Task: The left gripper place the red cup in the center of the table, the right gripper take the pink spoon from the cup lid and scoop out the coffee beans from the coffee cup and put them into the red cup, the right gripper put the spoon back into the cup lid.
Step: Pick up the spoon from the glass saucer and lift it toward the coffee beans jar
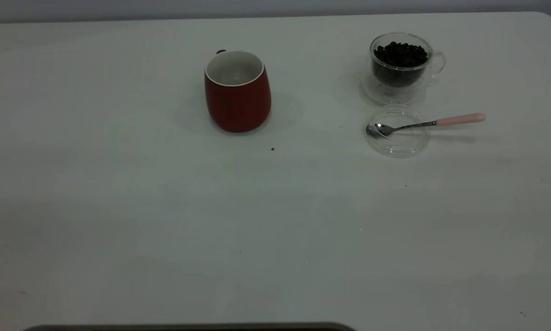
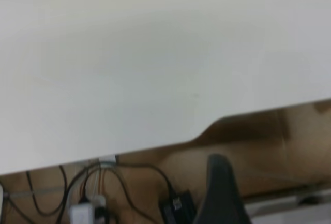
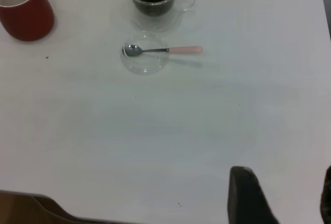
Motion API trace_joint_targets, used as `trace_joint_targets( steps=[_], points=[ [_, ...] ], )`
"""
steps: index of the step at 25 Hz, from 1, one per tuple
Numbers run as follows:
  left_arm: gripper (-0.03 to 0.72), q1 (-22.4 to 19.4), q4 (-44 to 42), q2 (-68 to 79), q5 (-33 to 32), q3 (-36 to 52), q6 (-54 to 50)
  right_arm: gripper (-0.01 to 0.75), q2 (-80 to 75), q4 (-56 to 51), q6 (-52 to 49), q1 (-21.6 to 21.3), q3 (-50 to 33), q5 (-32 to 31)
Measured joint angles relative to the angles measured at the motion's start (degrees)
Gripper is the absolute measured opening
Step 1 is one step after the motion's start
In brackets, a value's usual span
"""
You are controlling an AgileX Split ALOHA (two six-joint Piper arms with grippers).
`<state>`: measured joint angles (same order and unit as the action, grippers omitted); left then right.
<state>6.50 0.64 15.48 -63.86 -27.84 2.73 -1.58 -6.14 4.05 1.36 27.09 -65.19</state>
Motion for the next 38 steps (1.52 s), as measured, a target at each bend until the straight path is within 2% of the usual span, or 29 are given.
trace_joint_targets(
  steps=[14,22,38],
  points=[
    [0.587,-0.23,-0.07,-8.22,-0.40,0.00,-1.72,0.382,0.00,0.00,0.00,0.00,0.00,0.00],
    [0.587,-5.89,-0.07,-16.36,-0.94,0.00,-1.72,0.382,0.00,0.00,0.00,0.00,0.00,0.00],
    [0.587,-6.09,-0.07,-16.51,-1.08,0.00,-1.72,0.382,0.00,0.00,0.00,0.00,0.00,0.00]
  ],
)
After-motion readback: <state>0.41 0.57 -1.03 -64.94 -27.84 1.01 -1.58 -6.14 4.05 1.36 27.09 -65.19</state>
